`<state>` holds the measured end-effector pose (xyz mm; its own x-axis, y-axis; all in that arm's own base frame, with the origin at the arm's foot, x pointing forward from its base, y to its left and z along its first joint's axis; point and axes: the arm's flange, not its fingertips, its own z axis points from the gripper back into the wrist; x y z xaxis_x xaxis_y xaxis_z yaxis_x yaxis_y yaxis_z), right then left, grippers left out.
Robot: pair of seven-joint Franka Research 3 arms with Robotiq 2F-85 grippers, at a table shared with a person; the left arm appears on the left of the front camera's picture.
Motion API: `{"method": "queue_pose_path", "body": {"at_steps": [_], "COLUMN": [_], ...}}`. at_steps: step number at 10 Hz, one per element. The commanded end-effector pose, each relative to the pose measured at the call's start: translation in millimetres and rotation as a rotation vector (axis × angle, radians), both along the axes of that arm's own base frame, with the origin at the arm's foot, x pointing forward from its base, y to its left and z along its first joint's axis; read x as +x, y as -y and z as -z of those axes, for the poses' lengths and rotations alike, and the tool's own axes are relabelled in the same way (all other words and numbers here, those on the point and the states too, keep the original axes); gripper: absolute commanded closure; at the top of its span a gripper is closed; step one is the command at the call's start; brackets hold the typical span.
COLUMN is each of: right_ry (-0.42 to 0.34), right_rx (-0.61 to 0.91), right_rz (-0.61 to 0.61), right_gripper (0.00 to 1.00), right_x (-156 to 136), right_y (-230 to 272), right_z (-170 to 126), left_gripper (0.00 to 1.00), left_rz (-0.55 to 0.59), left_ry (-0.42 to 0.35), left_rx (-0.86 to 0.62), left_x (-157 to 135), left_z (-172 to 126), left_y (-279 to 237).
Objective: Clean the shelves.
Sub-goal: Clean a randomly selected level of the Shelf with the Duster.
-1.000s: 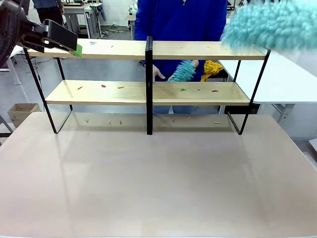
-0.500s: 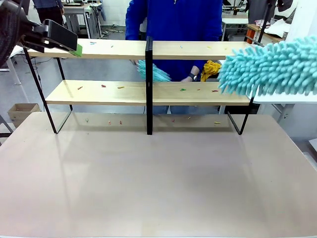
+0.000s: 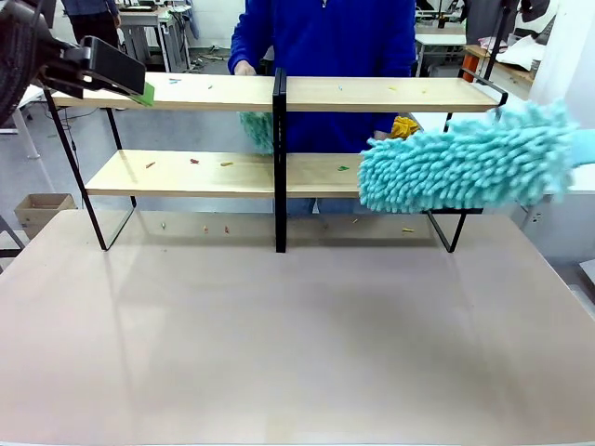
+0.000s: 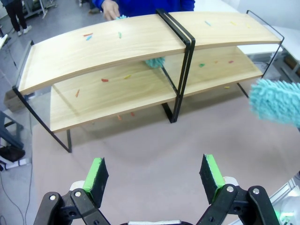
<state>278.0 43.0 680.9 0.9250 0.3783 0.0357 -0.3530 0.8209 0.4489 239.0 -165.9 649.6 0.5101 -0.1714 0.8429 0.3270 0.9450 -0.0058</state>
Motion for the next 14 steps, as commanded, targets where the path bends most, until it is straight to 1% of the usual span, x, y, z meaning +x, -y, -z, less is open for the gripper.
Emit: {"method": "queue_pose_path", "body": {"at_steps": [1, 2, 3, 4, 5, 6, 7, 8, 9, 10, 11, 12, 13, 14], "right_ry": [0.091, 0.034, 0.031, 0.004, -0.053, -0.103, -0.124, -0.116, -0.075, -0.127, -0.127, -0.125, -0.133, -0.106], "right_rx": [-0.017, 0.006, 0.049, 0.148, 0.246, 0.279, 0.293, 0.327, 0.359, 0.297, 0.297, 0.323, 0.296, 0.283], "right_rz": [0.098, 0.098, 0.135, 0.151, 0.099, 0.086, 0.082, 0.153, 0.212, 0.127, 0.127, 0.179, 0.187, 0.212], "right_gripper": [0.88, 0.88, 0.88, 0.88, 0.88, 0.88, 0.88, 0.88, 0.88, 0.88, 0.88, 0.88, 0.88, 0.88], "right_x": [27, 32, 34, 34, 19, 1, -19, -34, -44, -37, -37, -54, -46, -30], "right_y": [-10, 4, 26, 59, 93, 124, 150, 172, 184, 165, 165, 188, 177, 158], "right_z": [33, 34, 30, 24, 14, 7, 5, 6, 4, 12, 12, 8, 10, 12], "left_gripper": [0.0, 0.0, 0.0, 0.0, 0.0, 0.0, 0.0, 0.0, 0.0, 0.0, 0.0, 0.0, 0.0, 0.0], "left_rz": [-0.001, -0.001, -0.001, -0.001, -0.001, -0.001, -0.001, -0.001, -0.001, -0.001, -0.001, -0.001, -0.001, -0.001], "left_ry": [0.004, 0.004, 0.004, 0.004, 0.004, 0.004, 0.004, 0.004, 0.004, 0.004, 0.004, 0.004, 0.004, 0.004], "left_rx": [-0.004, -0.004, -0.004, -0.004, -0.004, -0.004, -0.004, -0.004, -0.004, -0.004, -0.004, -0.004, -0.004, -0.004], "left_x": [-1, -1, -1, -1, -1, -1, -1, -1, -1, -1, -1, -1, -1, -1], "left_z": [-1, -1, -1, -1, -1, -1, -1, -1, -1, -1, -1, -1, -1, -1], "left_y": [-1, -1, -1, -1, -1, -1, -1, -1, -1, -1, -1, -1, -1, -1]}}
